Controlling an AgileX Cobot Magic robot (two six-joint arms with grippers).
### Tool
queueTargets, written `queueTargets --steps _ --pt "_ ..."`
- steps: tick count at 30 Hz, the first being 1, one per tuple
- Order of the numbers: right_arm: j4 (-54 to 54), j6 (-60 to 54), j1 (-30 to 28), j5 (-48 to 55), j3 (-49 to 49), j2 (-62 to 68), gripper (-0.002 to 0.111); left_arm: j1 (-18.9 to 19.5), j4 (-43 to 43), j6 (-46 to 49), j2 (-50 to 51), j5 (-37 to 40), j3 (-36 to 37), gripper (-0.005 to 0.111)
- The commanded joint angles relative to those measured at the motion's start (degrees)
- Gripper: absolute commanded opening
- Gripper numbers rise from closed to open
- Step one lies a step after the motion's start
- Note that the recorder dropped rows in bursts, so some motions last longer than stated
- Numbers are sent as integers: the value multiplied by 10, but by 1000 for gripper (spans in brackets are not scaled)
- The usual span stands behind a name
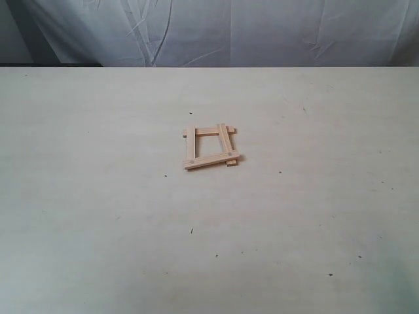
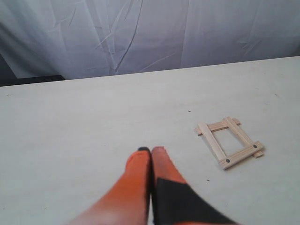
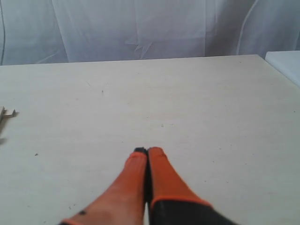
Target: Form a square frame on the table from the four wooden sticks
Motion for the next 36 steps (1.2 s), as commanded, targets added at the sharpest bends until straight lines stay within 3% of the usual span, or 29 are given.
queueTargets --steps 1,20,28,36 --pt "6 -6 -3 -9 2 -4 0 1 0 -1 -3 -2 0 0" --pt "6 -5 -3 -9 2 -4 0 0 21 15 -8 -6 0 0" --pt "6 -5 -3 -9 2 -4 0 -1 78 18 -95 -1 1 0" --pt "6 -5 -3 -9 2 -4 0 -35 104 24 -220 15 1 0"
